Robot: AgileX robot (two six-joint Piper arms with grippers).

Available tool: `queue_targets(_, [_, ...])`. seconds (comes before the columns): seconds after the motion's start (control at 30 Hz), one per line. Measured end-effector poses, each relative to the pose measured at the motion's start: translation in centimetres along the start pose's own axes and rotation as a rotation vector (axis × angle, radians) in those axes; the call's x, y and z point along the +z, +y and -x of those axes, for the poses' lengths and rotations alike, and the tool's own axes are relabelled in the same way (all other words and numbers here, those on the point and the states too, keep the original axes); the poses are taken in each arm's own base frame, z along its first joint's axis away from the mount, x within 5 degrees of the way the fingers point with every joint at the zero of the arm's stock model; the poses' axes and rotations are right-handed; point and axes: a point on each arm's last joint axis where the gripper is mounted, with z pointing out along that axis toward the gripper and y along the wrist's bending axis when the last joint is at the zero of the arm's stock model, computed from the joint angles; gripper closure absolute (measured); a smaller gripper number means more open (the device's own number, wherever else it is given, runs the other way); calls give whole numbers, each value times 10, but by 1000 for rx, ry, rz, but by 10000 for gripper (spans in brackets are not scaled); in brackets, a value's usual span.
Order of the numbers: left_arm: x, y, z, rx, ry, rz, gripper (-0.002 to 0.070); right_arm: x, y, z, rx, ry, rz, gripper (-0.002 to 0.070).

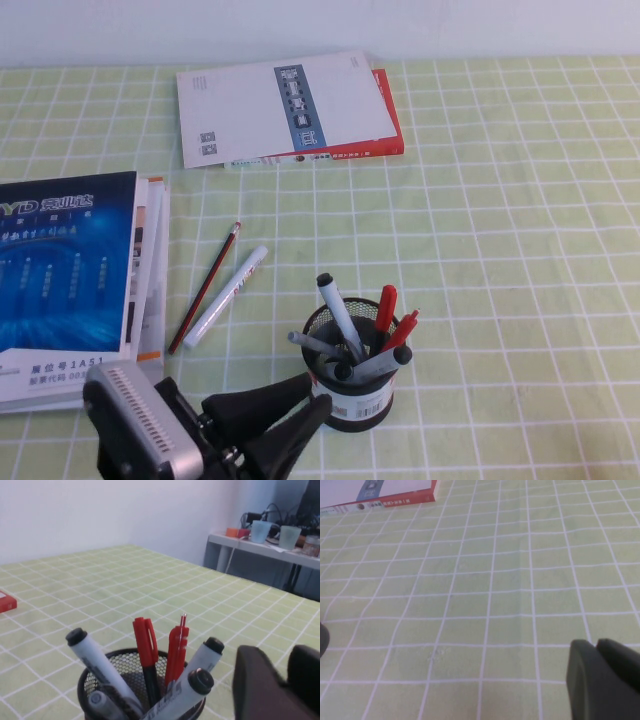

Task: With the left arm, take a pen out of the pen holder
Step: Pick up the pen from the pen holder

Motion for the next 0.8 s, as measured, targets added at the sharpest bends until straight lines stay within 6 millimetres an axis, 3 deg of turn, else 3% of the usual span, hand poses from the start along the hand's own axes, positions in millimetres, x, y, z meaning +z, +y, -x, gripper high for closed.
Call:
queue_targets(0.17, [3,1,-11,22,29,6,313,0,0,0,0,0,0,691])
queue_targets(0.23, [5,2,-13,47,21,20,264,0,0,0,0,0,0,691])
queue_targets(0.57, [18,5,-29,132,68,49,225,0,0,0,0,0,0,691])
queue_targets(0.8, [35,7,-26,163,52,90,224,0,0,0,0,0,0,691])
